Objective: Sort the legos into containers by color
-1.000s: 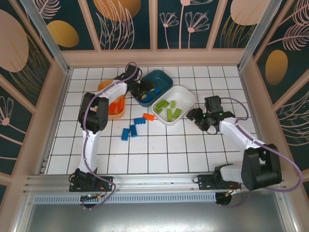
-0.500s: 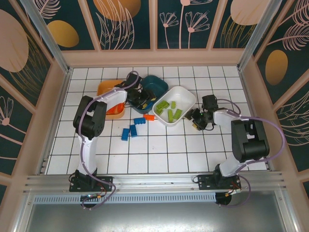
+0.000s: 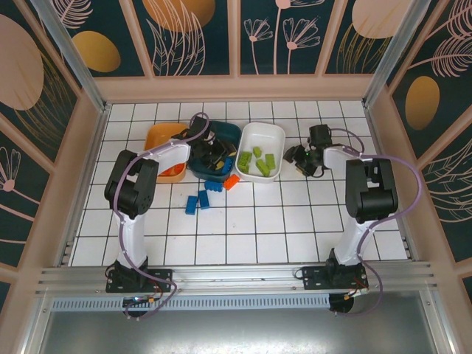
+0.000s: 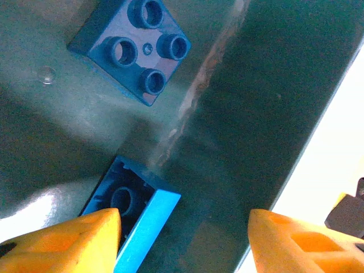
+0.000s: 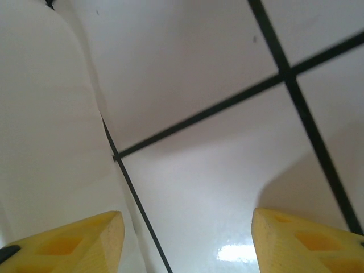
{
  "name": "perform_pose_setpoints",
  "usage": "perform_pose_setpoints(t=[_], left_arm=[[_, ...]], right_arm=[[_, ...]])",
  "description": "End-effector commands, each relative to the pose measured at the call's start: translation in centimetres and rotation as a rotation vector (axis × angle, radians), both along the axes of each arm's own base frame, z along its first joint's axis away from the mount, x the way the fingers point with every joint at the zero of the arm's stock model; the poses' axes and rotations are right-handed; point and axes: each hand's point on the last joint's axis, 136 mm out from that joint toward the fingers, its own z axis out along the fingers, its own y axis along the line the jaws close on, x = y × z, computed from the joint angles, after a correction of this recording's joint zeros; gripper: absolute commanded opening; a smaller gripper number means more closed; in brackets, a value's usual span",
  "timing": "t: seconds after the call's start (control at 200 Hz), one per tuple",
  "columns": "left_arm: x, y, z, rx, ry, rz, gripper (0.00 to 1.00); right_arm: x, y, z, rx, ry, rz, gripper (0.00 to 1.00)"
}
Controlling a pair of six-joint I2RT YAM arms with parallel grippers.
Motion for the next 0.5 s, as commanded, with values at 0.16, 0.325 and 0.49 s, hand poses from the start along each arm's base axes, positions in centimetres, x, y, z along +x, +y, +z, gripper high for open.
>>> perform_pose_setpoints(t=[0.16,0.325,0.49], left_arm=[[2.6,-1.7,5.3,0.012,-0.120,-0.051,0.66],[1.4,0.0,8.8,0.081,-0.186,-0.059,0.67],[-4.7,5.4,10.5,0.228,-0.198,-0.037,0.68]], right_arm=[[1.4,-3.4,6.5,-0.075,-0.142,-0.026,0.62],[-2.3,-1.3,11.9,-0.038,-0.230,0.022,0.63],[-7.7,7.3,14.5,0.047,-0.239,0.252,0.62]])
